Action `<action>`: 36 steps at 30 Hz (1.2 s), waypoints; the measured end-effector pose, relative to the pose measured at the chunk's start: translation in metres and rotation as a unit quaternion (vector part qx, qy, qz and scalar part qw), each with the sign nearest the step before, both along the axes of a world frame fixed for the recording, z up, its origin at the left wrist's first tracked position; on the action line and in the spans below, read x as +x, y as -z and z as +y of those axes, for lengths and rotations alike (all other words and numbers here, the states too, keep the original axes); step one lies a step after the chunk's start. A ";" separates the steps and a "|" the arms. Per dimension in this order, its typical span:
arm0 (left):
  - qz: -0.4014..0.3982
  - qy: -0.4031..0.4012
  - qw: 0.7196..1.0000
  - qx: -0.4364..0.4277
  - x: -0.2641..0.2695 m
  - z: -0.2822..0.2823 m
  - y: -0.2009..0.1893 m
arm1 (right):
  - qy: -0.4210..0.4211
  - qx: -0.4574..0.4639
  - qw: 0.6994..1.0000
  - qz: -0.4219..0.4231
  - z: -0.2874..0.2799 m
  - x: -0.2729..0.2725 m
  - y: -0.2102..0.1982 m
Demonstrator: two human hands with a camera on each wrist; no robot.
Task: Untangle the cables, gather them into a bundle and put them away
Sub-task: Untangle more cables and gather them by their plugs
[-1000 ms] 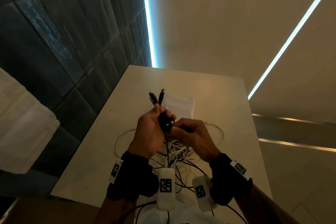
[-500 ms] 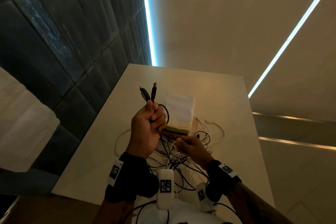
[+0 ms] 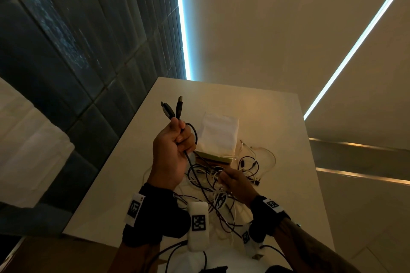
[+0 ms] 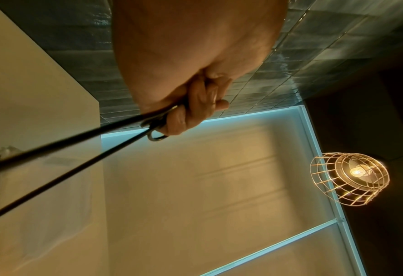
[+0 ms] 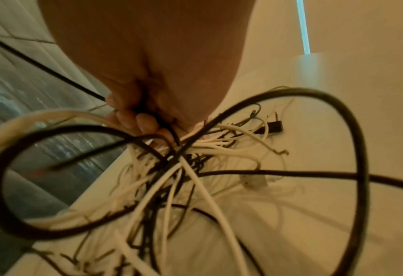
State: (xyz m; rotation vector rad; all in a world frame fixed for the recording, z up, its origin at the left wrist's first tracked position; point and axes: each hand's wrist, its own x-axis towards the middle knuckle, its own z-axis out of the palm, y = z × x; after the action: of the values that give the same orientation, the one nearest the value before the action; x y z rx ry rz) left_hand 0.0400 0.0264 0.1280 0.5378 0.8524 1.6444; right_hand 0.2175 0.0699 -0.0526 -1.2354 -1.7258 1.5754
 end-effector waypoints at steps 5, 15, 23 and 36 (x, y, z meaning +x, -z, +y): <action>0.056 -0.040 0.995 -0.074 0.002 0.000 0.003 | 0.094 0.008 0.994 0.060 0.013 -0.008 -0.057; 0.090 -0.048 0.984 -0.147 0.013 0.001 0.003 | 0.024 0.100 0.975 0.195 0.009 -0.031 -0.156; 0.051 -0.022 0.994 -0.095 0.025 -0.001 0.001 | -0.032 0.028 0.974 0.224 0.000 -0.027 -0.133; 0.028 -0.019 0.999 -0.005 0.010 0.002 0.001 | -0.027 -0.014 0.992 0.125 0.000 -0.019 -0.058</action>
State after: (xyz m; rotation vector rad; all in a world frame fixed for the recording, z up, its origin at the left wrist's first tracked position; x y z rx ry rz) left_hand 0.0497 0.0282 0.1266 0.5651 0.9175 1.6657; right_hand 0.1990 0.0695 0.0053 -0.9647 -1.5927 1.7106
